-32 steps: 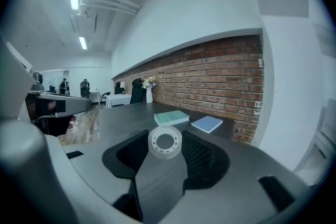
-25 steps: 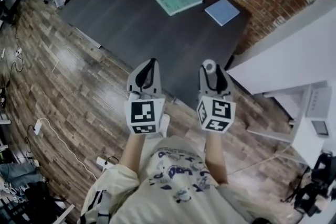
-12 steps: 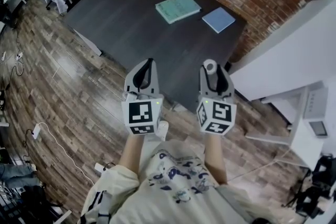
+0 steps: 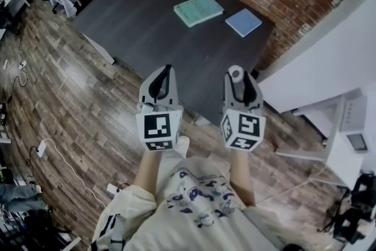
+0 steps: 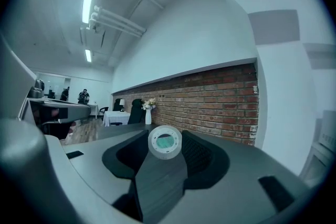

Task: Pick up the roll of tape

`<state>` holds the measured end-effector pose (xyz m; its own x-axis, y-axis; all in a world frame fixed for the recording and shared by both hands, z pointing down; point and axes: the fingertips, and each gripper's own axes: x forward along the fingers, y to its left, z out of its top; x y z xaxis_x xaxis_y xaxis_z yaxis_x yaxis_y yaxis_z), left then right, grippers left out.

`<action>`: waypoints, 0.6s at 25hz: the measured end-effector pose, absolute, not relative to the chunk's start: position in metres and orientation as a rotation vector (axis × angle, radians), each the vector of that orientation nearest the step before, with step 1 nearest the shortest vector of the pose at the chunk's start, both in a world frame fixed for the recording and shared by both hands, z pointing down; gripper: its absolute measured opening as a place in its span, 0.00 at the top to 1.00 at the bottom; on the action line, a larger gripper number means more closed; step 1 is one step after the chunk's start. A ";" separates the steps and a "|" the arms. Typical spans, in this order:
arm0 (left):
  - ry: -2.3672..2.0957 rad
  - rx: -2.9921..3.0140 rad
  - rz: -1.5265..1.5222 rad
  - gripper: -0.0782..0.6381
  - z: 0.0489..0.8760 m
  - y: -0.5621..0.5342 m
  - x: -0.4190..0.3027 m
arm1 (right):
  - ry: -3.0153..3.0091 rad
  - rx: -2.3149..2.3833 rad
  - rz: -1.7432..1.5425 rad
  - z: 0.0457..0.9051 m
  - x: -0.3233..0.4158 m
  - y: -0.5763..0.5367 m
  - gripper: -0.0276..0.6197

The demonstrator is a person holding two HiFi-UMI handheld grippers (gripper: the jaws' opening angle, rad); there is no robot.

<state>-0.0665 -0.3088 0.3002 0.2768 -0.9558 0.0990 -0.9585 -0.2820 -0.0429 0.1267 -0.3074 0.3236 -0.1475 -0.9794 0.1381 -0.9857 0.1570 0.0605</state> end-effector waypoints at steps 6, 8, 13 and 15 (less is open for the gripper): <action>-1.878 2.488 0.174 0.89 0.297 -0.311 -0.060 | -2.307 1.925 0.045 0.318 0.130 -0.312 0.65; -1.883 2.485 0.176 0.89 0.297 -0.309 -0.060 | -2.314 1.919 0.043 0.318 0.130 -0.311 0.65; -1.890 2.478 0.182 0.89 0.300 -0.306 -0.058 | -2.318 1.913 0.051 0.320 0.131 -0.310 0.65; -1.892 2.476 0.189 0.89 0.301 -0.306 -0.057 | -2.328 1.903 0.042 0.320 0.131 -0.311 0.65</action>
